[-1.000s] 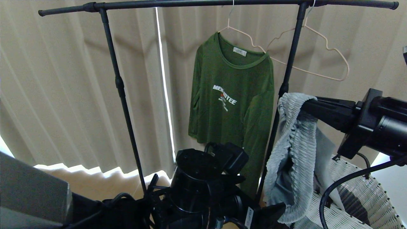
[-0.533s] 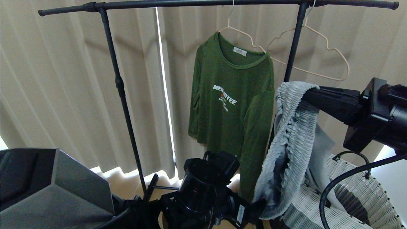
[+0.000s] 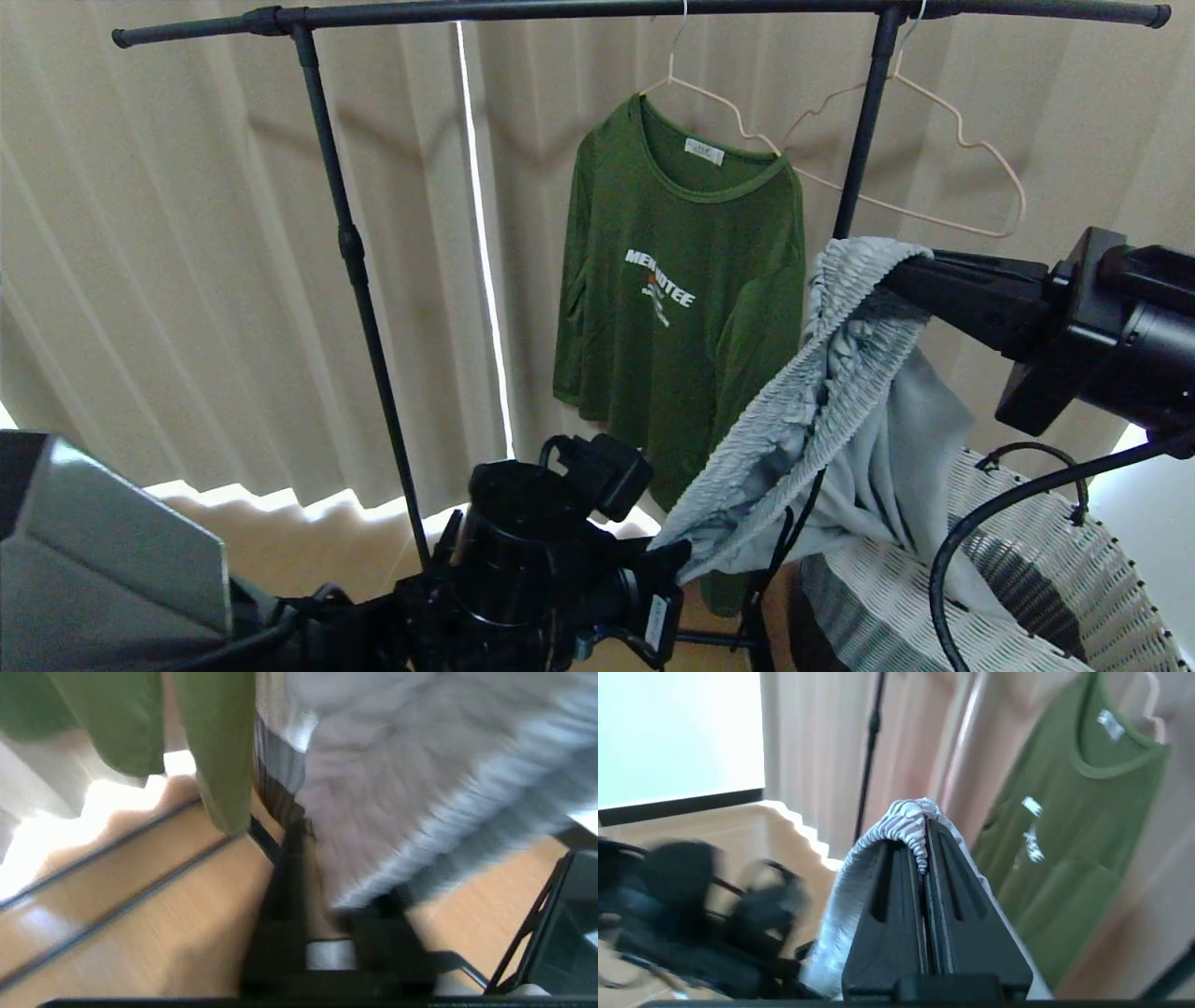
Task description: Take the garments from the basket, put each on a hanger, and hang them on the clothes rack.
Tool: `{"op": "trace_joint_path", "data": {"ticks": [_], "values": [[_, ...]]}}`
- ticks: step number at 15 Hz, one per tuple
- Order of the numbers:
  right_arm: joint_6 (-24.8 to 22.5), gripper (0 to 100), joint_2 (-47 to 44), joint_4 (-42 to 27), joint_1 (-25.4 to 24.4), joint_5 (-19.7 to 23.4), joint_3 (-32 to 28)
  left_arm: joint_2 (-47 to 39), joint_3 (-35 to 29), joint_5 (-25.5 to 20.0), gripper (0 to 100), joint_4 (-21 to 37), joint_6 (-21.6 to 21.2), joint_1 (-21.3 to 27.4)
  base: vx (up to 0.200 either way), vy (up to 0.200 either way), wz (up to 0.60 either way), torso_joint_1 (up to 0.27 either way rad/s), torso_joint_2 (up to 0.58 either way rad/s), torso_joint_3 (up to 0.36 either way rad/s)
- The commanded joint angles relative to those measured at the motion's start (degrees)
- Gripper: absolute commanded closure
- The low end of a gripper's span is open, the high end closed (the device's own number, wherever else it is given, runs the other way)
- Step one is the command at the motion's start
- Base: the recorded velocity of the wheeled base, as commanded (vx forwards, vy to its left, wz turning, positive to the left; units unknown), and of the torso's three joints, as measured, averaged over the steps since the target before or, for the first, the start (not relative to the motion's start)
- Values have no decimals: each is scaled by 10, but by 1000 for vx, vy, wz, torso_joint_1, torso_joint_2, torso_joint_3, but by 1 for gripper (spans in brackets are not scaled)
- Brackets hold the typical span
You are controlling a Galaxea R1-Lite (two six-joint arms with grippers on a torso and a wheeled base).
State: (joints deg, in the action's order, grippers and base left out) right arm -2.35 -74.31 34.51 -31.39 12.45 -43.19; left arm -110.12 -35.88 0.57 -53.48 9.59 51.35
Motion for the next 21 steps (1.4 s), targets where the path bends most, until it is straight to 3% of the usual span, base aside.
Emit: {"op": "trace_joint_path", "data": {"ticks": [1, 2, 3, 5, 10, 13, 16, 21], "values": [[0, 100, -30, 2, 23, 0, -4, 92, 73, -3, 100, -46, -56, -50, 0, 0, 0, 0, 0, 0], [0, 100, -49, 11, 27, 0, -11, 144, 71, -5, 100, -41, -96, -101, 0, 0, 0, 0, 0, 0], [0, 100, -62, 19, 27, 0, -15, 170, 56, -5, 100, -25, -105, -130, 0, 0, 0, 0, 0, 0], [-1, 100, -87, 45, 27, 0, -30, 236, -5, -5, 100, 74, -110, -174, 0, 0, 0, 0, 0, 0], [-1, 100, -107, 57, 28, 1, -51, 325, -176, -5, 100, 303, -112, -193, 0, 0, 0, 0, 0, 0], [-2, 100, -118, 74, 28, 0, -58, 341, -242, -1, 100, 403, -113, -191, 0, 0, 0, 0, 0, 0], [-24, 100, -116, 76, 43, -1, -53, 337, -229, 6, 100, 452, -111, -183, 0, 0, 0, 0, 0, 0], [-41, 100, -137, 94, 62, 1, -58, 325, -251, 30, 100, 431, -106, -185, 0, 0, 0, 0, 0, 0]]}}
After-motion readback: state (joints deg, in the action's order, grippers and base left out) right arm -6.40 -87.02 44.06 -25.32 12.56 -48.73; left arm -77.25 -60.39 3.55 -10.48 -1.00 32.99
